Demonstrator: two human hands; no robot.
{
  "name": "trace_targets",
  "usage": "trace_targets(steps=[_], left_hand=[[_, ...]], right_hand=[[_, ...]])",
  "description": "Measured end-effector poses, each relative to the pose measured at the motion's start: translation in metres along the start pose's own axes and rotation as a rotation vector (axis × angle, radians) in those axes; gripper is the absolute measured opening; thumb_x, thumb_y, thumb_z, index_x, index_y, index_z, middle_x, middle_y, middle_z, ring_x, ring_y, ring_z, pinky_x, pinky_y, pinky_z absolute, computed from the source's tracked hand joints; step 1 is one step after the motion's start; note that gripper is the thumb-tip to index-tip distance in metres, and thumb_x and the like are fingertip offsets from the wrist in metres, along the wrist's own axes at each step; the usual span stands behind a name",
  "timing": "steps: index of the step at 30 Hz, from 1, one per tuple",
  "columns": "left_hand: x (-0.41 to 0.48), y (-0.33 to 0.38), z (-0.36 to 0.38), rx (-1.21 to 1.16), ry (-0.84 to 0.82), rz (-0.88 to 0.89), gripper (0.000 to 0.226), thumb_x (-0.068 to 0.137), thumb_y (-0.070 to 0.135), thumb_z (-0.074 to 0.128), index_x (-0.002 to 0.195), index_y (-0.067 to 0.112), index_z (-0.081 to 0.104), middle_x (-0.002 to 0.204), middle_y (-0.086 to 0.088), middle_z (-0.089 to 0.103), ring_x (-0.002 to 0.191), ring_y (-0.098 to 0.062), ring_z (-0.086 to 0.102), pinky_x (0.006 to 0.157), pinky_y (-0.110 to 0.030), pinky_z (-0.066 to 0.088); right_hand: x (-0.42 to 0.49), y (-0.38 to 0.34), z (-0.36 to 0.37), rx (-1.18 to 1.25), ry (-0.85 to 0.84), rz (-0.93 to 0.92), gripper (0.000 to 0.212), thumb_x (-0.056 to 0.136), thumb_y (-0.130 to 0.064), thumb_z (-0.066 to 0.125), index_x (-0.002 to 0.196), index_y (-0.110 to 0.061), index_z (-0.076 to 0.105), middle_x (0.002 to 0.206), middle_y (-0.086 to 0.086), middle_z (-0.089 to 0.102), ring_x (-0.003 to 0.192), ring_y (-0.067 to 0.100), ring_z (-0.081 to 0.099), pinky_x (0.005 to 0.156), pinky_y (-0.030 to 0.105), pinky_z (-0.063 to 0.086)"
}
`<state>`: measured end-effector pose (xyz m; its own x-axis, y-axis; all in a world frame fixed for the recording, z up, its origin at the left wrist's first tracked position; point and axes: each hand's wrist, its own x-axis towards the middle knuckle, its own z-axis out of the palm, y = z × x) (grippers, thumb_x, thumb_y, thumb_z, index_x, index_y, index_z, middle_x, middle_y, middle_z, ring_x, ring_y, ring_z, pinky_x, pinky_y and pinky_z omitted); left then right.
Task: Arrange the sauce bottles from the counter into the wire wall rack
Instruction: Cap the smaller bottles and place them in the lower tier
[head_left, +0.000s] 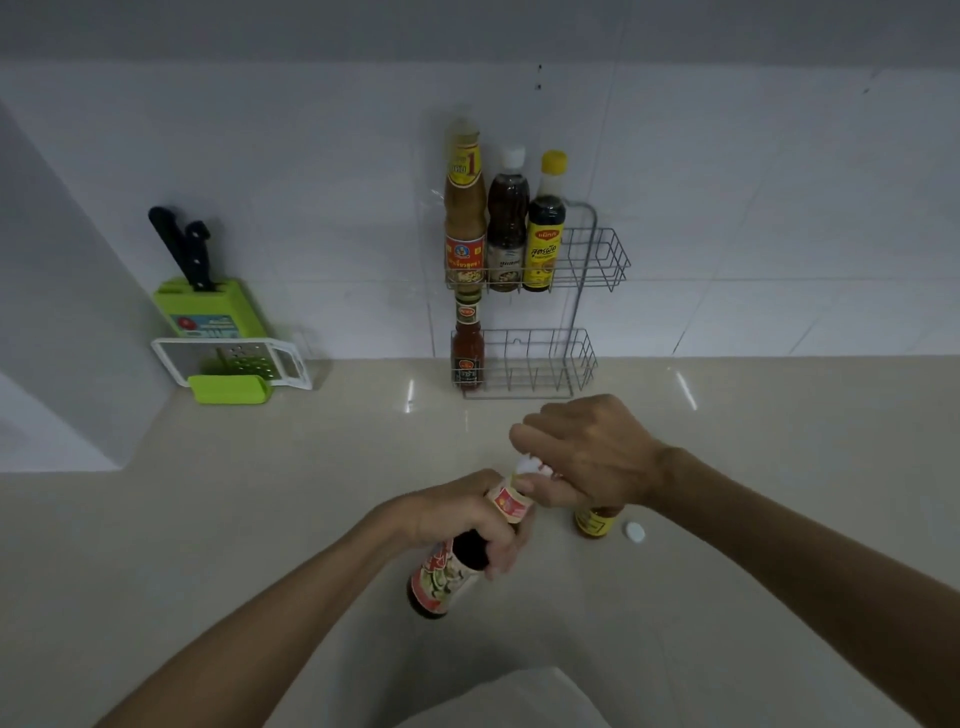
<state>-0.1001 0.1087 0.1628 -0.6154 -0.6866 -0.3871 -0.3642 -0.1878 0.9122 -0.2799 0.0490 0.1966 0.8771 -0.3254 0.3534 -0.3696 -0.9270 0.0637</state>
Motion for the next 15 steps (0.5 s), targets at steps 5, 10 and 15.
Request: trace_targets(steps=[5, 10, 15], left_hand=[[0.017, -0.007, 0.013, 0.025, 0.519, -0.022, 0.01, 0.053, 0.015, 0.063, 0.05, 0.007, 0.058, 0.051, -0.009, 0.061, 0.049, -0.022, 0.055, 0.06, -0.035, 0.046], [0.016, -0.021, -0.003, 0.112, 0.433, -0.088, 0.01, 0.054, 0.009, 0.063, 0.05, 0.012, 0.055, 0.053, -0.008, 0.06, 0.052, -0.024, 0.055, 0.057, -0.033, 0.044], [0.007, -0.008, -0.006, 0.013, 0.314, -0.006, 0.011, 0.053, 0.005, 0.063, 0.057, -0.003, 0.056, 0.054, -0.013, 0.057, 0.054, -0.025, 0.054, 0.057, -0.033, 0.044]], right_hand=[[0.006, 0.007, 0.008, -0.1, 0.004, 0.301, 0.047, 0.095, -0.045, 0.03, 0.064, -0.015, 0.05, 0.047, -0.002, 0.04, 0.036, 0.018, 0.034, 0.038, 0.024, 0.033], [0.01, -0.01, 0.014, 0.016, -0.208, 0.401, 0.038, 0.098, -0.05, 0.033, 0.094, -0.016, 0.05, 0.068, 0.004, 0.053, 0.055, 0.023, 0.048, 0.052, 0.032, 0.037], [0.012, -0.001, 0.0, 0.023, -0.076, 0.181, 0.04, 0.096, -0.048, 0.026, 0.078, -0.017, 0.044, 0.049, -0.003, 0.043, 0.036, 0.017, 0.036, 0.037, 0.02, 0.026]])
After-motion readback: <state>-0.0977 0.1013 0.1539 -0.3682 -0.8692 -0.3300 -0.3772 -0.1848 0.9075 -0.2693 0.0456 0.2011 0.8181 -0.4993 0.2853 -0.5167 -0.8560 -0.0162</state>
